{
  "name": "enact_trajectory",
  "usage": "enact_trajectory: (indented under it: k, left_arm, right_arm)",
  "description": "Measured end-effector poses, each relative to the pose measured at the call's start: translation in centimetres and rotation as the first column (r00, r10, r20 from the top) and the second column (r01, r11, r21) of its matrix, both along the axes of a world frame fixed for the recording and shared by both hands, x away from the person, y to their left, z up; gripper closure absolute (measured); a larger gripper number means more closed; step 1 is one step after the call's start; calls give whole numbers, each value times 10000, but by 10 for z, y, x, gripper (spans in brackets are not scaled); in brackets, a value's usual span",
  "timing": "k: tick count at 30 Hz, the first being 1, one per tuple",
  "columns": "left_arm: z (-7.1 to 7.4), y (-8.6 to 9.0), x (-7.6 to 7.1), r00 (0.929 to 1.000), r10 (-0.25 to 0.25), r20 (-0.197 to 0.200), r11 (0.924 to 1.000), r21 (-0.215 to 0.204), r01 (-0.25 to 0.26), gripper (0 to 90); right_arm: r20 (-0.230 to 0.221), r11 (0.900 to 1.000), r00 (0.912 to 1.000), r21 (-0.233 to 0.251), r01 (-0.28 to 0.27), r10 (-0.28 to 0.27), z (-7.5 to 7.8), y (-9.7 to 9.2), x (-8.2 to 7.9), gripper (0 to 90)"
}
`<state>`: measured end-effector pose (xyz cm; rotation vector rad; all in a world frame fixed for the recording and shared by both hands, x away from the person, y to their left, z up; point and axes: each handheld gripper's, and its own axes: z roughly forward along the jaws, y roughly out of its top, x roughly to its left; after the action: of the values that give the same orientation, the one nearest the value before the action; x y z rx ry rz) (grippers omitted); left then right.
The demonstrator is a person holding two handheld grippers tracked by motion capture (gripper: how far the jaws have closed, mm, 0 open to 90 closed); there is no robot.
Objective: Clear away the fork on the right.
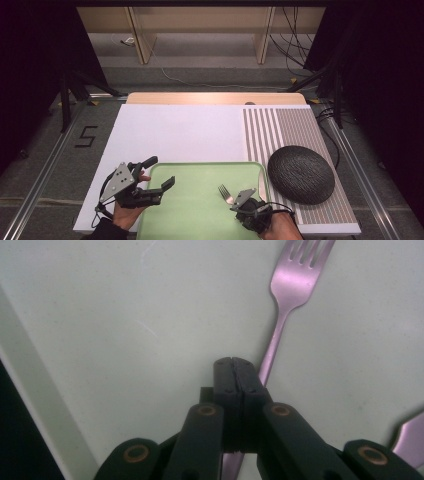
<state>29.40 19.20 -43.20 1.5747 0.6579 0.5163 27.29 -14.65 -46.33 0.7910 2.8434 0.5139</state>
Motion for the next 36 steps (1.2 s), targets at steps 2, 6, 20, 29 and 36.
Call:
enact_trajectory:
  k: [2,6,20,29,36]
  left_arm:
    - [0,0,0,10000,-3,-9,10000,-1,3,163]
    - [0,0,0,10000,-8,-2,10000,-1,8,163]
    - [0,0,-1,10000,-8,15,10000,-7,8,164]
    - [0,0,-1,10000,-8,19,10000,-10,8,164]
    - [0,0,-1,10000,-12,9,10000,-7,12,164]
  right_arm:
    - [44,10000,10000,-50,78,-77,0,-1,1,900]
    - [43,9996,9997,-149,223,-223,0,-4,3,900]
    - [28,9975,9979,-303,645,-645,1,-17,9,900]
    - [39,9959,9964,-320,848,-848,1,-24,11,900]
    - [-25,9954,9958,-304,910,-911,1,-28,11,900]
